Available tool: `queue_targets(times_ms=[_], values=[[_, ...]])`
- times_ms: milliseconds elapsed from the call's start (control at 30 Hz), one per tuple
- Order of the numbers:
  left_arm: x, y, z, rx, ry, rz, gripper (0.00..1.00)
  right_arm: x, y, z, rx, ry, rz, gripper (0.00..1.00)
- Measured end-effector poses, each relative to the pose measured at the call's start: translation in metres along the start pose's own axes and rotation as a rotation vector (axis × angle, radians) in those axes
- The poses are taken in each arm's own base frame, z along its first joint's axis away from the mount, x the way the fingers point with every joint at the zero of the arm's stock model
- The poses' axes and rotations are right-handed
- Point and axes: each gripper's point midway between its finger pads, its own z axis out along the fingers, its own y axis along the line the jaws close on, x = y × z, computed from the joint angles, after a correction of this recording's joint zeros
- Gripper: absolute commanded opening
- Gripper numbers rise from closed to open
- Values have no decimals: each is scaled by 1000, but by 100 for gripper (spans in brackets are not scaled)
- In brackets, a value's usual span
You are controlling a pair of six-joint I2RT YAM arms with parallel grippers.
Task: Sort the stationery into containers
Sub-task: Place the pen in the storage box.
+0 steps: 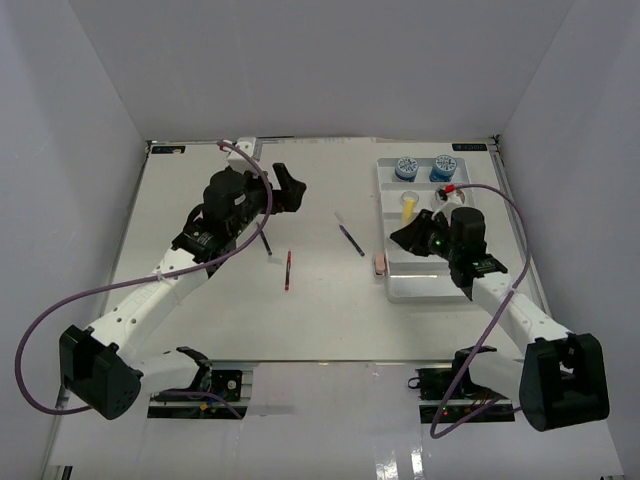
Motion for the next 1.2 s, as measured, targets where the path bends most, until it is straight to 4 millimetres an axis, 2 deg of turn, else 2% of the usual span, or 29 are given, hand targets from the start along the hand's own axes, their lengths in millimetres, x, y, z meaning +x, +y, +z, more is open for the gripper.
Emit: queue_targets(times_ms=[133,200,300,367,567,800,1000,1200], values=[[30,58,-7,-175,66,-4,98,-16,-61,-20,259,-116,186,8],[48,83,-11,-244,106,-7,98,-21,-83,-26,345,-158,273,8],[70,111,-18,-320,153,-1,98,-21,-111,-30,445,-194,395,8],[79,121,-21,-343,171,11,98,-18,-126,-29,500,-201,466,8],[94,133,-25,-365,196,31,98,-27,-153,-15,598,-229,623,8],[92,136,-27,-372,187,52,98,-43,-171,-6,658,-303,735,8],[89,137,-28,-376,179,61,98,-30,-184,2,695,-295,839,15],[89,137,-28,-376,179,61,98,-24,-190,5,712,-299,886,23]])
